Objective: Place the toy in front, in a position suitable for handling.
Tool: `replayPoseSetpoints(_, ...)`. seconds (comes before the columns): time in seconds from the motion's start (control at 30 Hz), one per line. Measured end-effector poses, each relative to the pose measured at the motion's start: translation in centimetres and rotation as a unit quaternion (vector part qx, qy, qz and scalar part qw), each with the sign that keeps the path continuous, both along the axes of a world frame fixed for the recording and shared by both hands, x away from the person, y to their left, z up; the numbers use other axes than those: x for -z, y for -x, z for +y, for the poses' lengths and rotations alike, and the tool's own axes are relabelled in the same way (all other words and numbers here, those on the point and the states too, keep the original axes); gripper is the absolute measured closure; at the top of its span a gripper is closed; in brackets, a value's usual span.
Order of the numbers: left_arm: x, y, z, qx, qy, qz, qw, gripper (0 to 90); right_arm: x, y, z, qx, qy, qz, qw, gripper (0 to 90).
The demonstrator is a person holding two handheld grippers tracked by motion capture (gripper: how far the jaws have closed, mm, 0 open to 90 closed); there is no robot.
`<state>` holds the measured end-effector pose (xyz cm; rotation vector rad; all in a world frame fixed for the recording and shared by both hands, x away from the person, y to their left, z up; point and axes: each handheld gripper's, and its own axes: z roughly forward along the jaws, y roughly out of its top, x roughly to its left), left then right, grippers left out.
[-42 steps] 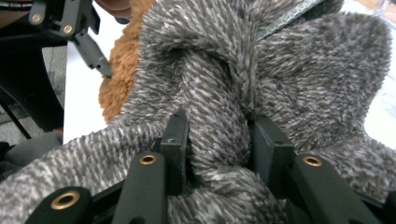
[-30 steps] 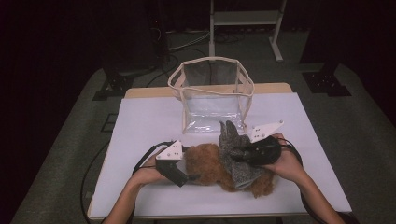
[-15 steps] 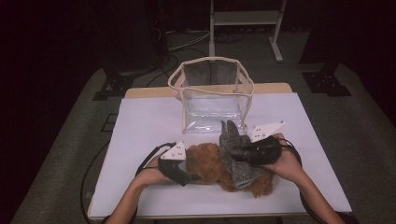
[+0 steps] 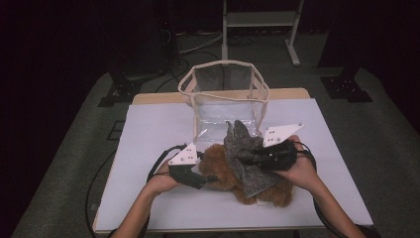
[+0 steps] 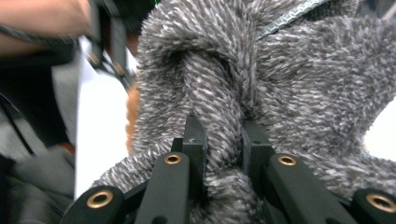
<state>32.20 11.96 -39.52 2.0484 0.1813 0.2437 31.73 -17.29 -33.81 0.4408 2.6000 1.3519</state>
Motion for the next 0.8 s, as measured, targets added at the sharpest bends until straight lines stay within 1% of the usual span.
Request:
replayPoseSetpoints(0.07, 0.0, 0.1, 0.0, -0.003, -0.004, -0.003, 1.0, 30.9, 0.2, 0.0, 0.0, 0.001, 0.003, 0.001, 1.0, 75.7)
replayPoseSetpoints(0.1, 0.1, 0.1, -0.1, -0.006, -0.001, 0.0, 1.0, 31.3, 0.6, -0.1, -0.3, 0.001, 0.009, 0.008, 0.9999, 76.0)
replayPoseSetpoints(0.13, 0.2, 0.0, 0.0, -0.006, -0.001, 0.004, 1.0, 31.7, 1.4, -0.3, -0.9, 0.008, 0.012, 0.018, 0.9997, 76.4)
replayPoseSetpoints(0.17, 0.2, -0.1, 0.0, -0.005, 0.0, 0.007, 1.0, 31.7, 1.4, -0.3, -0.9, 0.008, 0.012, 0.018, 0.9997, 76.4)
replayPoseSetpoints(0.23, 0.4, -0.3, -0.1, -0.004, 0.005, 0.016, 0.9999, 31.5, 2.0, -0.6, -1.7, 0.01, 0.007, 0.036, 0.9993, 77.0)
replayPoseSetpoints(0.27, 0.5, -0.4, -0.2, -0.005, -0.001, 0.017, 0.9998, 30.5, 2.2, -0.7, -1.8, 0.012, 0.009, 0.04, 0.9991, 77.3)
replayPoseSetpoints(0.3, 0.8, -0.4, -0.3, -0.007, -0.016, 0.013, 0.9998, 27.3, 2.7, -0.9, -1.8, 0.013, 0.019, 0.043, 0.9988, 77.9)
replayPoseSetpoints(0.33, 1.0, -0.3, -0.2, -0.01, -0.02, 0.008, 0.9997, 25.6, 3.0, -1.1, -1.6, 0.014, 0.02, 0.048, 0.9986, 78.0)
replayPoseSetpoints(0.37, 1.0, -0.3, -0.2, -0.01, -0.02, 0.008, 0.9997, 22.9, 3.4, -1.2, -1.5, 0.013, 0.019, 0.053, 0.9984, 78.1)
replayPoseSetpoints(0.4, 1.2, -0.3, -0.1, -0.012, -0.027, 0.01, 0.9995, 22.9, 3.4, -1.2, -1.5, 0.013, 0.019, 0.053, 0.9984, 78.1)
replayPoseSetpoints(0.43, 1.5, -0.4, 0.1, -0.015, -0.029, 0.015, 0.9994, 19.5, 3.6, -1.3, -1.4, 0.012, 0.02, 0.056, 0.9982, 78.2)
replayPoseSetpoints(0.47, 2.2, -0.5, 0.6, -0.018, -0.031, 0.019, 0.9992, 14.6, 3.9, -1.3, -1.0, 0.01, 0.023, 0.056, 0.9981, 78.2)
replayPoseSetpoints(0.5, 2.2, -0.5, 0.6, -0.018, -0.031, 0.019, 0.9992, 12.3, 3.9, -1.3, -1.0, 0.01, 0.023, 0.056, 0.9981, 78.2)
replayPoseSetpoints(0.53, 2.6, -0.5, 1.1, -0.018, -0.028, 0.025, 0.9991, 10.7, 3.9, -1.2, -0.8, 0.009, 0.028, 0.055, 0.9981, 78.2)
replayPoseSetpoints(0.6, 2.7, -0.6, 1.3, -0.021, -0.025, 0.029, 0.9991, 10.3, 3.9, -1.2, -0.7, 0.009, 0.03, 0.054, 0.9981, 78.2)
replayPoseSetpoints(0.63, 2.8, -0.6, 1.3, -0.023, -0.027, 0.034, 0.9988, 9.4, 3.9, -1.2, -0.7, 0.008, 0.029, 0.055, 0.998, 78.2)
replayPoseSetpoints(0.67, 2.8, -0.7, 1.4, -0.023, -0.031, 0.035, 0.9987, 8.5, 4.0, -1.2, -0.7, 0.008, 0.027, 0.056, 0.9981, 78.2)
replayPoseSetpoints(0.73, 3.2, -1.0, 1.6, -0.024, -0.03, 0.045, 0.9982, 7.4, 4.0, -1.3, -0.9, 0.009, 0.024, 0.059, 0.998, 78.2)
replayPoseSetpoints(0.8, 3.7, -1.1, 1.7, -0.025, -0.039, 0.055, 0.9974, 5.5, 4.0, -1.3, -0.9, 0.008, 0.024, 0.057, 0.9981, 78.2)
